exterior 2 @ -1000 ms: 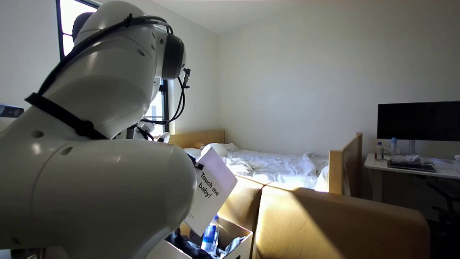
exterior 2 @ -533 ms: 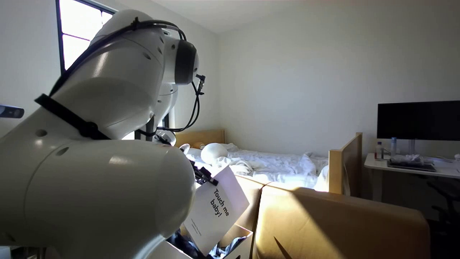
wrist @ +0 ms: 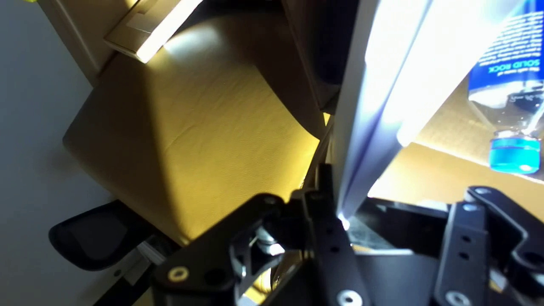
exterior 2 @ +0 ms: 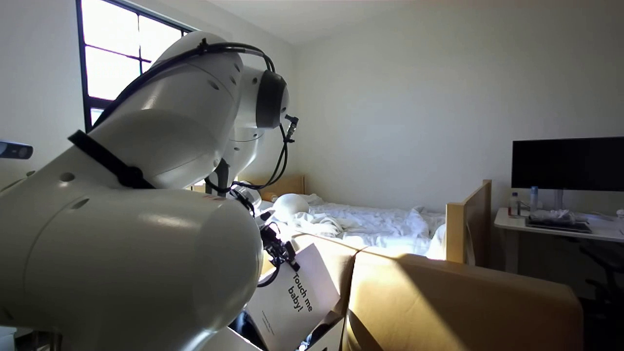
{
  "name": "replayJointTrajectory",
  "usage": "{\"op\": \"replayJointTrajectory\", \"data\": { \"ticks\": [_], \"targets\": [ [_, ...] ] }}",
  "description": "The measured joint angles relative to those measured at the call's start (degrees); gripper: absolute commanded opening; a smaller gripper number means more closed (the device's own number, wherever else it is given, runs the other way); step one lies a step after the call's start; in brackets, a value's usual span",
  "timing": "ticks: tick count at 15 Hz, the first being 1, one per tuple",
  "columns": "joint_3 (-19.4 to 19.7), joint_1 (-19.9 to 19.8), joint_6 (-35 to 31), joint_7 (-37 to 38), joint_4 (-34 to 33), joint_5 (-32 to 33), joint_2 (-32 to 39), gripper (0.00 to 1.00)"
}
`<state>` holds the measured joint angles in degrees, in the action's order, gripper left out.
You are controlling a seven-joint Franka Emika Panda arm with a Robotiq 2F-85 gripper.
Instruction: Pick up the white book from the sofa and put it in the box
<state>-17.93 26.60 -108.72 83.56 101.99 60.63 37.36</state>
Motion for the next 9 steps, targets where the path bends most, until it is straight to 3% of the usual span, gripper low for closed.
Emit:
{"op": "replayJointTrajectory", "data": {
  "ticks": [4, 9],
  "targets": [
    [-0.05, 1.33, 0.14, -5.97, -1.29, -2.6, 1.02, 0.01],
    [0.27, 6.54, 0.18, -8.02, -2.11, -0.96, 2.69, 0.01]
  ]
}}
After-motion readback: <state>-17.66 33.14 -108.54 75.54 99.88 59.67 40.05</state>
